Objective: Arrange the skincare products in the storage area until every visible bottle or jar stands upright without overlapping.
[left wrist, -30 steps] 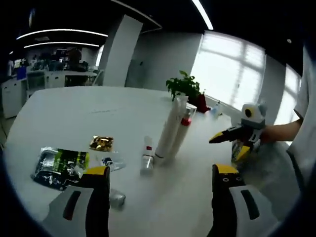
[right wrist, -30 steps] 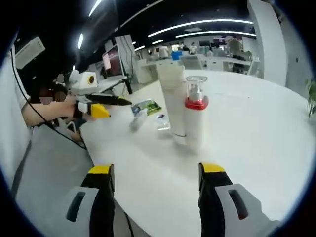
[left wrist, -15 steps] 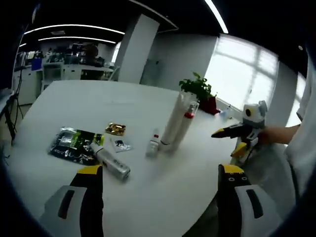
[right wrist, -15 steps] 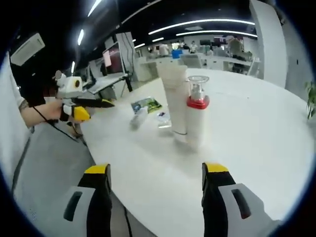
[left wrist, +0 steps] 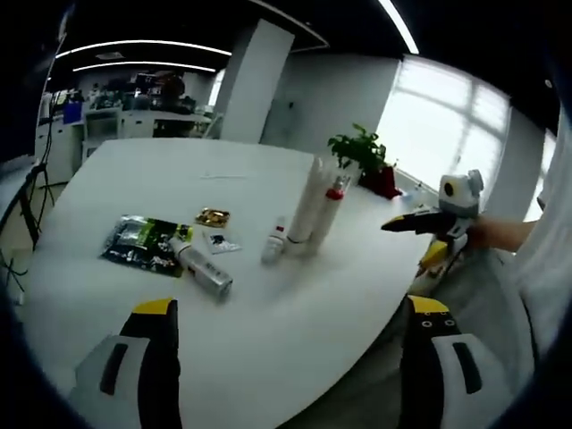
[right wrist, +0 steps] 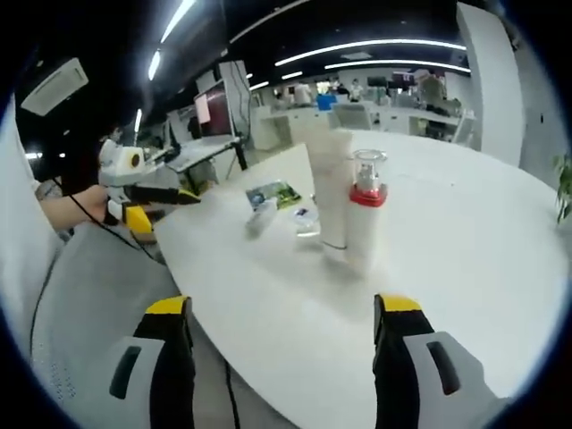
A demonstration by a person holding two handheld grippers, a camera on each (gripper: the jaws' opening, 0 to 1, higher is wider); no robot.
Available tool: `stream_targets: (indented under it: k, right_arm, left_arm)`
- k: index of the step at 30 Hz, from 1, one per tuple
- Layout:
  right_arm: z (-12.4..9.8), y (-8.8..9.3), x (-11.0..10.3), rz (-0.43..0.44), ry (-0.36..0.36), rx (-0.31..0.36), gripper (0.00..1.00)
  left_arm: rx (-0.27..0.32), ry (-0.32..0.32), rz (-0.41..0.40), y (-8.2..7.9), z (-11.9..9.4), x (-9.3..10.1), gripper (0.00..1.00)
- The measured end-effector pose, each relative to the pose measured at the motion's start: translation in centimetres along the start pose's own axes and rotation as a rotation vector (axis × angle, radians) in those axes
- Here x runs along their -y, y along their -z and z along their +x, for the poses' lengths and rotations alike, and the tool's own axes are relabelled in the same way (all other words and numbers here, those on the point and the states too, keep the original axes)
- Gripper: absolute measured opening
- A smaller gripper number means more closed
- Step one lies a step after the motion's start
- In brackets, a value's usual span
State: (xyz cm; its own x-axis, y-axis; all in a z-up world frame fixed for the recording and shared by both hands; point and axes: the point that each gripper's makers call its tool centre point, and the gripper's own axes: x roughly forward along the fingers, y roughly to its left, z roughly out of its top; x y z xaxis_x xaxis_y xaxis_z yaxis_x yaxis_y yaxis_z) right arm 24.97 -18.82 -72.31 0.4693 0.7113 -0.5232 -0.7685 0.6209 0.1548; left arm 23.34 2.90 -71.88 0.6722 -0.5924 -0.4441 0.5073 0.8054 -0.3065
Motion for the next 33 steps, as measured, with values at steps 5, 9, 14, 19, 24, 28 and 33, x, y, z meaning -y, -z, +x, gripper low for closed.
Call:
stream_targets:
  k: [5,9,14,19,24,28,33]
  right_arm:
    - [0.0,0.2,0.1,0.000,0.017,-0.007,0.89]
    - [0.1,0.4,-0.4,-0.024,0.020,-0.023,0.95]
    - [0.1,0.3,-0.8,-0.032,0.004,-0.016,0.99]
    - [0.2,0.3,-0.7,-0.031,0.008,-0.020,0.99]
    - [0.0,0.2,-0.5,-0.018,0.013,-0.007,0.99]
    - [-0.2,0.1,-0.2,-0.011,0.021,0.005,0.99]
    - [-0.2,0.0,0.1,0.001,0.031,0.014,0.99]
  left_arm:
    - [-0.033,-0.014,0.001,0.8,0.7,-0.4,0.96]
    - [-0.021,-0.005,-0.016,0.7,0.6,-0.2,0.96]
    - [-0.033,-0.024,-0.022,1.1,0.5,-0.8,0.95]
    - [-0.043,-0.028,-0.003,1.2,0.5,-0.8,0.96]
    - [-0.065,-0.028,0.008,1.6,0.6,-0.8,0.95]
    - [-0.075,-0.020,0.012,1.7,0.7,-0.4,0.95]
    - [-0.115,0.011,0.056,2.1,1.0,0.6,0.93]
